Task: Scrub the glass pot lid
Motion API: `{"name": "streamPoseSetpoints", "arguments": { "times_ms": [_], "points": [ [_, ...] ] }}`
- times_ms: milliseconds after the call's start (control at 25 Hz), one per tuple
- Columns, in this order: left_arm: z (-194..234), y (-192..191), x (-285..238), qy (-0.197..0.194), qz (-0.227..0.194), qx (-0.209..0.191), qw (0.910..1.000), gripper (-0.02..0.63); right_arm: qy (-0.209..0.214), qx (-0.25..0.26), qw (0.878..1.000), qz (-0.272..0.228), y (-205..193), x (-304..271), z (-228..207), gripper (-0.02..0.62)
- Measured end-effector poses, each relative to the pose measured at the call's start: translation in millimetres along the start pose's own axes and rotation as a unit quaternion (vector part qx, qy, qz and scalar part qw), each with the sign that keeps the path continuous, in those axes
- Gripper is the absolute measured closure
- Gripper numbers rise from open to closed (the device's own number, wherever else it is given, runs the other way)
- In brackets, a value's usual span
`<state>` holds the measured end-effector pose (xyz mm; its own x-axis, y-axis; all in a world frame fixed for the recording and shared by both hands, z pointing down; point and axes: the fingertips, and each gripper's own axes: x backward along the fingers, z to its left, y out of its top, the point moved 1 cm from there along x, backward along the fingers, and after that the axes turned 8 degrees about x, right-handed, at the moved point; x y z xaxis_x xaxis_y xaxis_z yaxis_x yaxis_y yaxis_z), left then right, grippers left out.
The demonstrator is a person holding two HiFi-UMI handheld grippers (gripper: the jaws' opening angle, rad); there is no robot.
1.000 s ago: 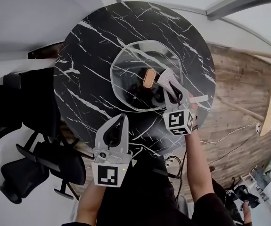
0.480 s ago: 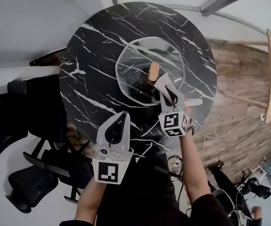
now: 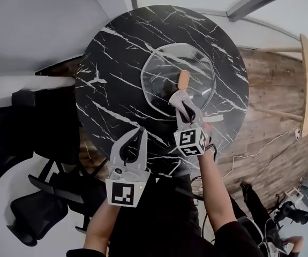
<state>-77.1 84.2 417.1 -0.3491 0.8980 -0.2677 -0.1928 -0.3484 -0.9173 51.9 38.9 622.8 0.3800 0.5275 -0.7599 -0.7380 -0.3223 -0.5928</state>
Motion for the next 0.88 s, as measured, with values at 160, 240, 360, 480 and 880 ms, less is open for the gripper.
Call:
{"name": "streamPoseSetpoints", "arguments": {
  "times_ms": [160, 240, 360, 480, 880],
  "points": [
    [3.9, -0.2, 11.6, -0.002, -0.002, 0.003, 1.0, 0.603, 0.003, 0.002, 1.0, -0.006, 10.1, -5.4, 12.3, 0.52],
    [4.7, -0.6, 17.1, -0.005, -0.004, 0.005, 1.0, 0.603, 0.01, 0.015, 1.0, -0.006, 14.7, -7.4, 22.2, 0.52],
    [7.4, -2.9, 25.3, -0.009, -0.001, 0.006, 0.9999, 0.603, 0.027, 0.044, 0.999, -0.006, 21.4, -11.3, 42.4, 0.52],
    [11.0, -4.5, 32.7, -0.01, 0.001, 0.006, 0.9999, 0.603, 0.046, 0.067, 0.997, -0.007, 24.1, -13.0, 66.4, 0.52],
    [15.0, -17.8, 47.1, -0.008, 0.019, 0.015, 0.9997, 0.603, 0.099, 0.085, 0.991, -0.019, 21.4, -9.2, 111.7, 0.522]
  ]
}}
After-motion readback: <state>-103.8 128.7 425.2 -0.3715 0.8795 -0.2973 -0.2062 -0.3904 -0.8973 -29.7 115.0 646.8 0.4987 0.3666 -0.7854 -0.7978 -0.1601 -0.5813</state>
